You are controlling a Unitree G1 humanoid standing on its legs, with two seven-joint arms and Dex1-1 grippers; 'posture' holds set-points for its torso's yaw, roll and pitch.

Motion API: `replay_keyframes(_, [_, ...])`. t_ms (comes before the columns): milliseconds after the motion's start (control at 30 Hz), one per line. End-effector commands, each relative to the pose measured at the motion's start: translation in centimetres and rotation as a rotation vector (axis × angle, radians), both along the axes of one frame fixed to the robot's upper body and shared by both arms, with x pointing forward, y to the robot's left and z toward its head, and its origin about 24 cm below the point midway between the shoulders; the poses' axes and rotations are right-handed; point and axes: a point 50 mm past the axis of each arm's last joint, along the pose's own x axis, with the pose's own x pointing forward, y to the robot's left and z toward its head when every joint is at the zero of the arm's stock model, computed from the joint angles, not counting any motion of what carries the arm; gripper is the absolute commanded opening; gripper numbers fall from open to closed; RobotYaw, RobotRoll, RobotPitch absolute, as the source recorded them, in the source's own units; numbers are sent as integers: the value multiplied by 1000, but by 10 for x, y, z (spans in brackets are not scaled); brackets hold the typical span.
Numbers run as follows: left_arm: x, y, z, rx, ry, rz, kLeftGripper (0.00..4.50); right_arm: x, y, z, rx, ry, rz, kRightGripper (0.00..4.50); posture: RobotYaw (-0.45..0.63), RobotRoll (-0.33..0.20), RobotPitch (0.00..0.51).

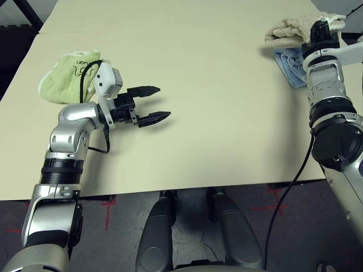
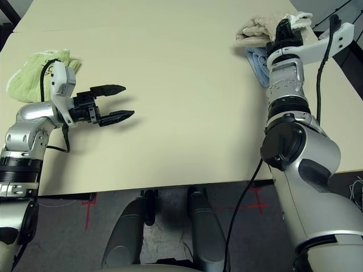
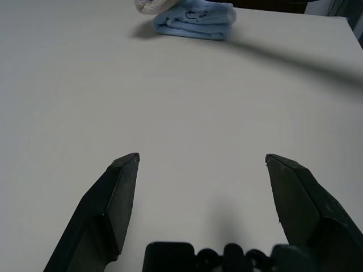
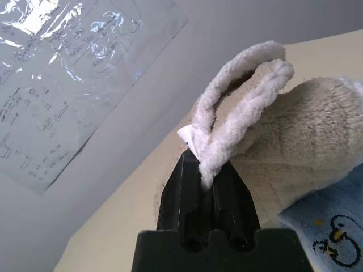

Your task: Fold the towel and set it aside.

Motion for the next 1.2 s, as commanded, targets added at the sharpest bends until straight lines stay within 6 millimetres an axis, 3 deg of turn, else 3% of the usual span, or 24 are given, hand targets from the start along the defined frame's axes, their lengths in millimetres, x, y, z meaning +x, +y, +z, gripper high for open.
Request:
replay_keyframes(33, [-1,-1,2,1,-22,-4,4500,-4,-11,7,-11,-18,-45,3,-15,0,225])
replay_keyframes(333, [-2,-1,1,2,-17,-9,4500,-9,-24,11,-40,-13,-104,3,-16,0,234])
replay_keyframes(800, [-6,2,1,15,-3,-6,4500,-10,-29,-43,-68,222,-168,3,2,0,240])
replay_keyframes(1200, [-2,1,3,31,-6,-15,4500,-14,-35,-53,-77,242,-132,3,-17,0,226])
